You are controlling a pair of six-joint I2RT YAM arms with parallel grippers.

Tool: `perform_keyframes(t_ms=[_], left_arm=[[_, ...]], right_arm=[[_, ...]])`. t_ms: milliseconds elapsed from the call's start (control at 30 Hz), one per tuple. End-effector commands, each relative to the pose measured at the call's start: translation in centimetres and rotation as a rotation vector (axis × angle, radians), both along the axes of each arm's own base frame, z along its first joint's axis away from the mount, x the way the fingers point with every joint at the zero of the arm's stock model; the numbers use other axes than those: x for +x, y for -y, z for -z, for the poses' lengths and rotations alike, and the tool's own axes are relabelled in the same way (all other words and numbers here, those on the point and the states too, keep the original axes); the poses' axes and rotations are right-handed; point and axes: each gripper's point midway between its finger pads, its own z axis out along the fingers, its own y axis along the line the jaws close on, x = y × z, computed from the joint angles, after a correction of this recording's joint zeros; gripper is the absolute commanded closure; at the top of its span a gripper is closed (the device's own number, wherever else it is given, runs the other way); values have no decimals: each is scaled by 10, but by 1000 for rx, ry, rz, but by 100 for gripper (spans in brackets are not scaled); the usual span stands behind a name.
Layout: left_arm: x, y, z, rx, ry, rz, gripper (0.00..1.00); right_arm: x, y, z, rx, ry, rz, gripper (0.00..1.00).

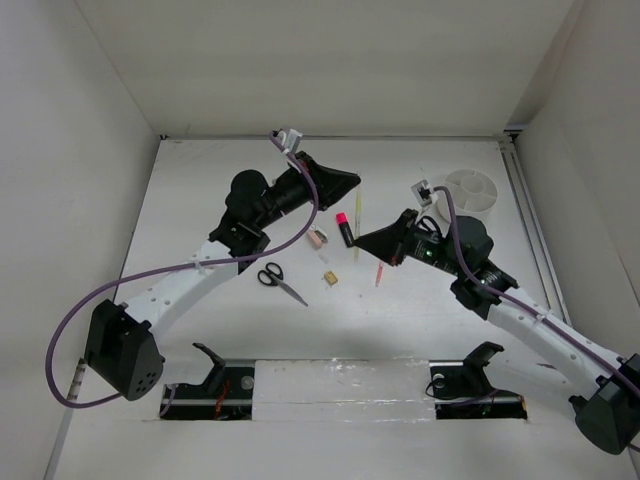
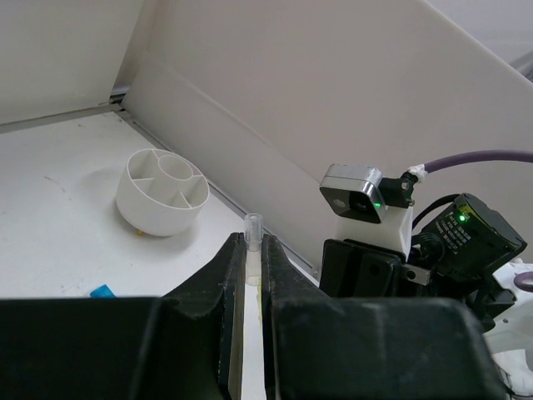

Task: Sort the stationery into containers
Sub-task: Close the pen cap on the pen.

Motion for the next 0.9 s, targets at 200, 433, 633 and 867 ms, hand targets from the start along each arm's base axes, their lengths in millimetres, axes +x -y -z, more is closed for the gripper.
perform_keyframes(t_ms=[200, 433, 633, 867], left_arm=[[-5, 5, -11, -32, 39, 44, 100], [-8, 6, -8, -28, 41, 62, 100], [-8, 6, -9, -37, 24, 67, 100], [-9, 7, -9, -51, -4, 74, 100]], right_arm=[[3, 1, -41, 64, 91, 8, 100], [8, 3, -41, 64, 91, 28, 100], [15, 12, -44, 73, 91, 67, 100], [17, 14, -51, 87, 99, 75, 100]])
